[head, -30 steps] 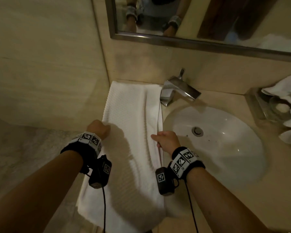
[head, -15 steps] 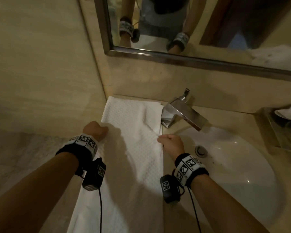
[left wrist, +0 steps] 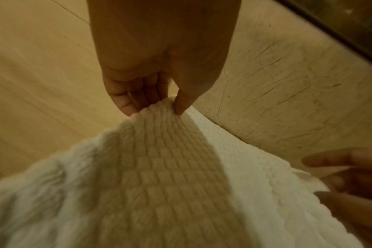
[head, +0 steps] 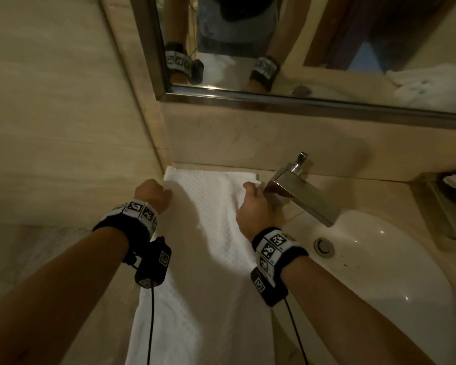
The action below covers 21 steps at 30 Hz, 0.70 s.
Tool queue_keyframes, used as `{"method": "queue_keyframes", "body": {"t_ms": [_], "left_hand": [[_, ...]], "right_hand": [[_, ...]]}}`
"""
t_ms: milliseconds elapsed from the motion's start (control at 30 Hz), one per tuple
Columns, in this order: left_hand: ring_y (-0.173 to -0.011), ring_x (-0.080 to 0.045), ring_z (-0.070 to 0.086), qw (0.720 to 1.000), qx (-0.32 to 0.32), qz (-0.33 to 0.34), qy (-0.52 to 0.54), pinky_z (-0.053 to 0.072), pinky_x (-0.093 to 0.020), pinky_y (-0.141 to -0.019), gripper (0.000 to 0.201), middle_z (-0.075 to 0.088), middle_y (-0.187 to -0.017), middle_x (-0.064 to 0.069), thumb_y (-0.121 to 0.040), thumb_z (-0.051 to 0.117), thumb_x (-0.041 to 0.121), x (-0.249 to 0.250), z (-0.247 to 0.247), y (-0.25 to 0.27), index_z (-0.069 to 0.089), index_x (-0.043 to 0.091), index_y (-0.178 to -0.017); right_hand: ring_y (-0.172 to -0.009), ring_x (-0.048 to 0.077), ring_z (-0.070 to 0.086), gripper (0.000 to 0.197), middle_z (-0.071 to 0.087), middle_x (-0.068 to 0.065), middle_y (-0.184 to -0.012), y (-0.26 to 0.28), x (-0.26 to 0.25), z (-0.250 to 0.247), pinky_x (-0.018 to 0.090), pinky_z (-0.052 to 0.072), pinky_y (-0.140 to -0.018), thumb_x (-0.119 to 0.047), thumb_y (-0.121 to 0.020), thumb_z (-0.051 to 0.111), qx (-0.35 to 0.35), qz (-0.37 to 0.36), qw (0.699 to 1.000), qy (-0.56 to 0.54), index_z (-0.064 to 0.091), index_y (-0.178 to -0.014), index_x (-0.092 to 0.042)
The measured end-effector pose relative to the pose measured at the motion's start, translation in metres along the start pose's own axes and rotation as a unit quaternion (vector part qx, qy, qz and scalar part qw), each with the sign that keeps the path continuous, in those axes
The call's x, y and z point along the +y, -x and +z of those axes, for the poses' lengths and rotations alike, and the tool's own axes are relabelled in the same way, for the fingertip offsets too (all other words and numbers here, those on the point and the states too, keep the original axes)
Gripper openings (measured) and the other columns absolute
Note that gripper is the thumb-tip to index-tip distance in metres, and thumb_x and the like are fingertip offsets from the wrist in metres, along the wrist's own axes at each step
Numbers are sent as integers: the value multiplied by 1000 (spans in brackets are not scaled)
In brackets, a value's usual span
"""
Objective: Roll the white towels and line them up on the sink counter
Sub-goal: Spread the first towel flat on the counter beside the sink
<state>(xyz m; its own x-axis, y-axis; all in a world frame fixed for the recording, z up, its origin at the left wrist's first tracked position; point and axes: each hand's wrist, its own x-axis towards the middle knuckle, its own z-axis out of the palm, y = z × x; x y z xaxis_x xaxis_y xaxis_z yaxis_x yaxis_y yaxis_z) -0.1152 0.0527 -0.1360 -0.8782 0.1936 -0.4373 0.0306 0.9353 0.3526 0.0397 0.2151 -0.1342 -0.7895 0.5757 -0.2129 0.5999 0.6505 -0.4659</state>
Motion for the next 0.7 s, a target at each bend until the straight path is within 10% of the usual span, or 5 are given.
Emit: {"method": "queue_keyframes", "body": {"t_ms": [200,467,700], "left_hand": [[-119,-41,49,998,58,-28,14,41,-41,-94,31,52,-128,-27,-95,48,12,9,10,-6,47,-8,-118],[-116,-42,48,997,72,19,36,38,-43,-94,32,47,-127,-29,-98,40,15,22,10,-27,45,-9,-119],[-115,-43,47,997,64,36,9,38,-46,-96,32,46,-125,-26,-95,42,11,20,11,-32,44,-4,-123]], "right_hand": [[-93,26,66,63,31,22,-135,-8,-7,-3,29,53,-81,5,-81,65,25,-15,992,122,29,-133,-5],[-125,49,38,48,32,38,-138,-45,-29,0,53,37,-103,-10,-93,33,-26,57,986,157,34,-137,10],[-132,40,36,51,34,29,-143,-82,-33,15,44,35,-104,-20,-99,39,-24,113,989,95,33,-142,7]]}}
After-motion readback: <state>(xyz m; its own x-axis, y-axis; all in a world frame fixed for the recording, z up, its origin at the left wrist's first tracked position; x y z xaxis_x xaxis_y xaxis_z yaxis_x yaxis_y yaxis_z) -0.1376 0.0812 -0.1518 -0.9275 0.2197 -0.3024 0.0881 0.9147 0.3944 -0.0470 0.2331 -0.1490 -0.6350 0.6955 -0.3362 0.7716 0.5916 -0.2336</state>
